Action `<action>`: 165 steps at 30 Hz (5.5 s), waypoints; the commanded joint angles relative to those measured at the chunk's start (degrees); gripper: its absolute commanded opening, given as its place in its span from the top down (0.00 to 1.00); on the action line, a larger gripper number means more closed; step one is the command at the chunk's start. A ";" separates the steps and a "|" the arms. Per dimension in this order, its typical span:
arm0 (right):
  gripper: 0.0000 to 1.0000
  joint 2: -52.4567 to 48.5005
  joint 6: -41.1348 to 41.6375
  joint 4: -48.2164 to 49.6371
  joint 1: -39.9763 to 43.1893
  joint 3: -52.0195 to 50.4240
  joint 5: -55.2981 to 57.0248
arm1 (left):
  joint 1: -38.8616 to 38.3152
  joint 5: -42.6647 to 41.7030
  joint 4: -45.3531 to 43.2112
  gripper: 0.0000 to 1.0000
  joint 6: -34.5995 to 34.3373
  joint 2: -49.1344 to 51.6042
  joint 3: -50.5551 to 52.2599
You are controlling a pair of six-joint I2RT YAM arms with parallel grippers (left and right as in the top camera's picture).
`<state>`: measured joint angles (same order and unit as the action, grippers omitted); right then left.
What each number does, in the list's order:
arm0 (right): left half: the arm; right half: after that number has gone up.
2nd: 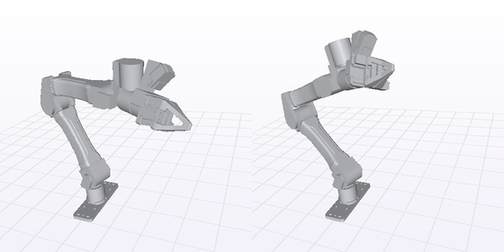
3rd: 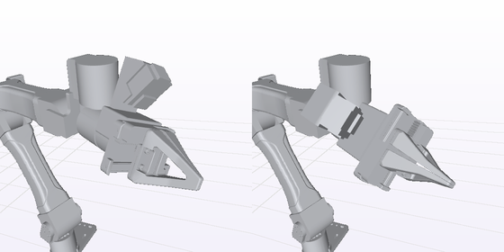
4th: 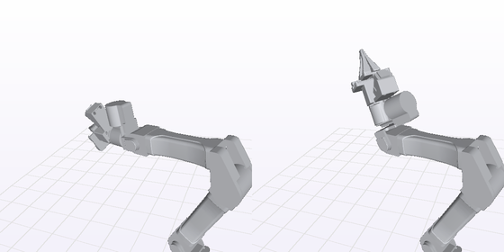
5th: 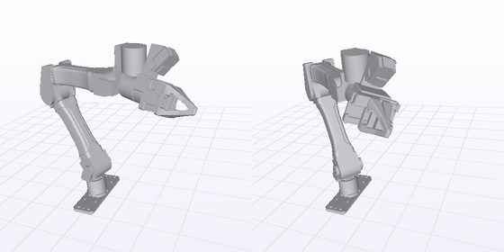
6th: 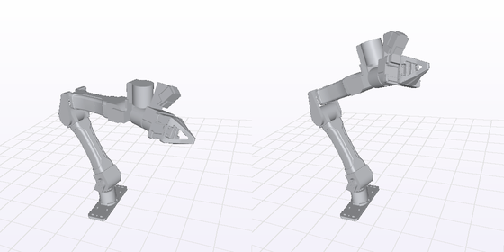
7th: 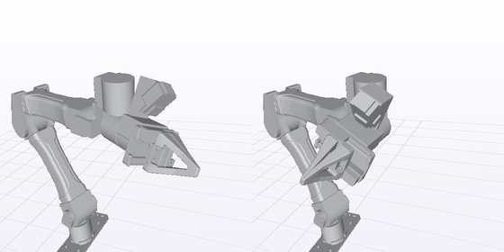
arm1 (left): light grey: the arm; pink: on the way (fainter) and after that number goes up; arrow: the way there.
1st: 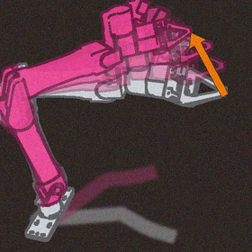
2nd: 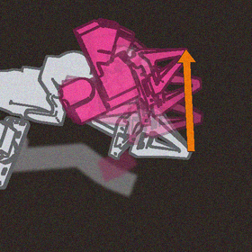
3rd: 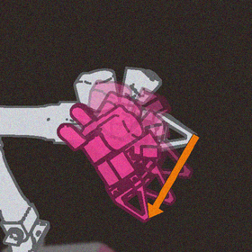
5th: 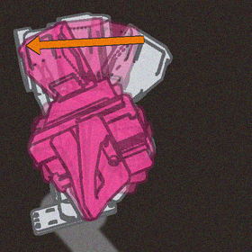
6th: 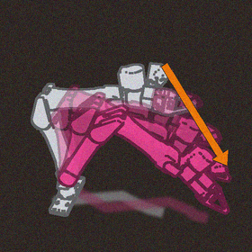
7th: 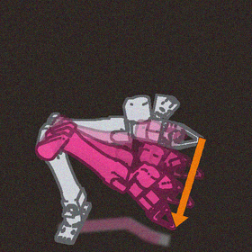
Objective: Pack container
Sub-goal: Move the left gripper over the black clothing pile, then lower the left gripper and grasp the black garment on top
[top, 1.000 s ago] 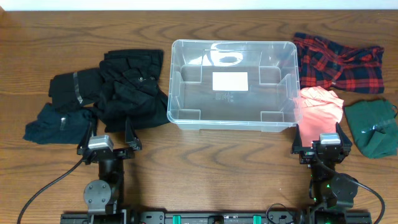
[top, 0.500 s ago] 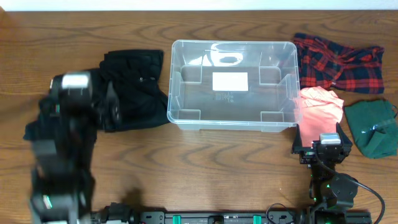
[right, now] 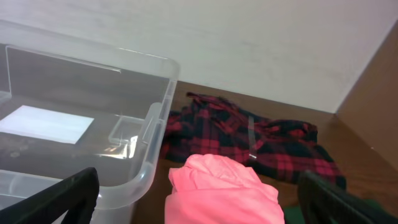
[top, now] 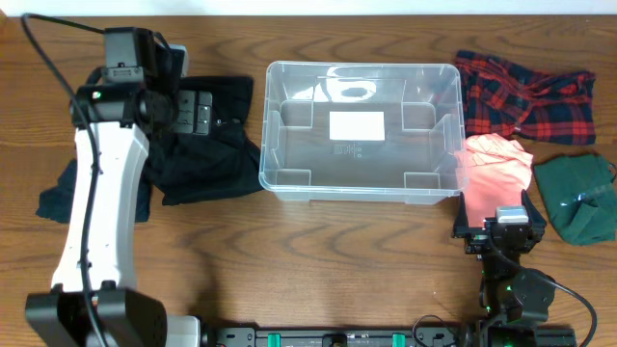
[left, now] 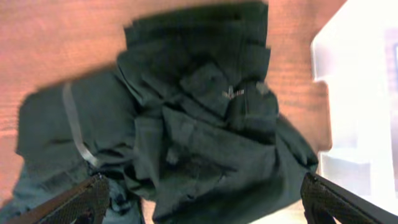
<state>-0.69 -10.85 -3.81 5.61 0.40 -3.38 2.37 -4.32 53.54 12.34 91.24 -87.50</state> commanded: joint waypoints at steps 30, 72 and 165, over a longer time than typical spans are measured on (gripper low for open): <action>0.01 0.31 -0.57 -0.26 -0.70 -0.04 0.15 | 11.19 -3.13 0.96 0.02 -12.02 17.33 0.55; 0.01 0.31 -0.57 -0.26 -0.70 -0.04 0.15 | 6.64 0.46 -5.84 0.02 -12.41 23.80 2.45; 0.01 0.31 -0.57 -0.26 -0.70 -0.04 0.15 | 7.56 7.58 -13.11 0.10 -12.04 18.73 6.78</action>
<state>-0.69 -10.87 -3.81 5.61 0.40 -3.36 9.65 2.20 40.07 0.01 107.90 -81.73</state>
